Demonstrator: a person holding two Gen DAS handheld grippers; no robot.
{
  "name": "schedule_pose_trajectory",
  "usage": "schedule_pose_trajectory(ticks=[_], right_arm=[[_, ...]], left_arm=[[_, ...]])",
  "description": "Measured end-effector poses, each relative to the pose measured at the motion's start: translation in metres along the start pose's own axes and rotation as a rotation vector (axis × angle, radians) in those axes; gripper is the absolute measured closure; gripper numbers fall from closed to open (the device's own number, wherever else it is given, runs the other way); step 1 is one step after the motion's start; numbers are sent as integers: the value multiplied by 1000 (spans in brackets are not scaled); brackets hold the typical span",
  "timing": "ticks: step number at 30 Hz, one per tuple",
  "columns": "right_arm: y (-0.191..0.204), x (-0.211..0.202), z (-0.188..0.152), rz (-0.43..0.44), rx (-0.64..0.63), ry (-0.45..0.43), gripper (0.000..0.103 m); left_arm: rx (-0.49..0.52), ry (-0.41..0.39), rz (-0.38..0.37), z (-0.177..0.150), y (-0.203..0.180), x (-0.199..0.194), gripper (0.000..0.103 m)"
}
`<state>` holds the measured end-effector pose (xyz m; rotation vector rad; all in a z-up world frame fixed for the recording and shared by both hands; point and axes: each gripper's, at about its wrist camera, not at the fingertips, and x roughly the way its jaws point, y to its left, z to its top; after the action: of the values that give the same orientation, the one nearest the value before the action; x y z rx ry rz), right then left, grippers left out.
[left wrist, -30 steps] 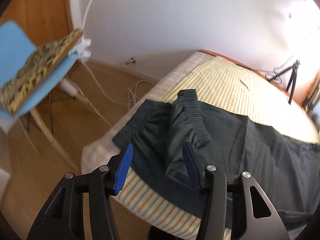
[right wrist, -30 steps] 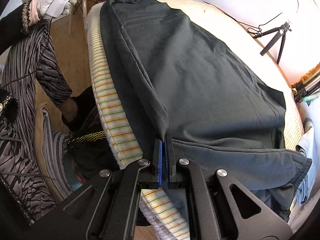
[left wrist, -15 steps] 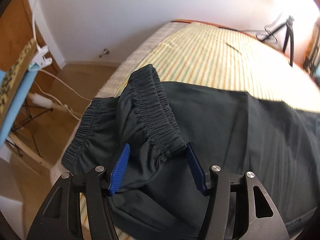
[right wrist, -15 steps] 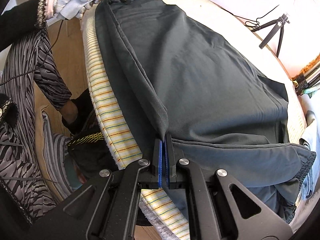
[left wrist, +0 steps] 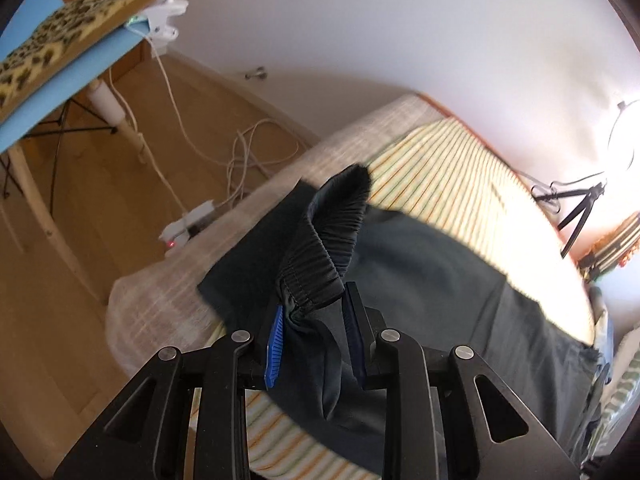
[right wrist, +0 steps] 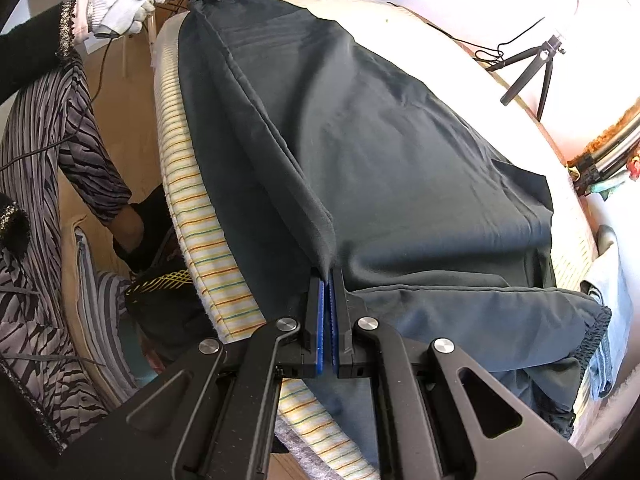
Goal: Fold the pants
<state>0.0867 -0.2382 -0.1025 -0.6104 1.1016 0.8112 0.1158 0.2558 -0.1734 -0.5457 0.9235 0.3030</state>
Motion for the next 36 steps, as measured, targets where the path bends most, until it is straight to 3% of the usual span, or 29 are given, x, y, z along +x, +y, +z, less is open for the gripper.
schedule_pose_trajectory(ticks=[3,5,9,18,25,31,35,36], right_arm=[[4,-1,1,-20,-13,1,100],[5,-4,1,-20,-11,-3,100],[7,-10,0,-26,-11,-8,100],[8,-7,3,-40,-20,-3,100],[8,-4,5,-39,-27,4,100],[2,-6,7,-80,-21,9,100],[-7,-20,6,-112,0,-12,100],[-9,-24,6,-119,7,-20,100]], left_arm=[[-70,14,-54,1,10,3,72],[-132,11,-51,5,19,2,67],[-128,-31,-4,13,23,-8,66],[-118,-40,-18,22,38,-26,63],[-189,1,-68,13,53,-27,57],[-205,13,-62,12,55,-13,55],[-169,8,-52,14,49,-9,82],[-158,2,-42,14,47,-9,82]])
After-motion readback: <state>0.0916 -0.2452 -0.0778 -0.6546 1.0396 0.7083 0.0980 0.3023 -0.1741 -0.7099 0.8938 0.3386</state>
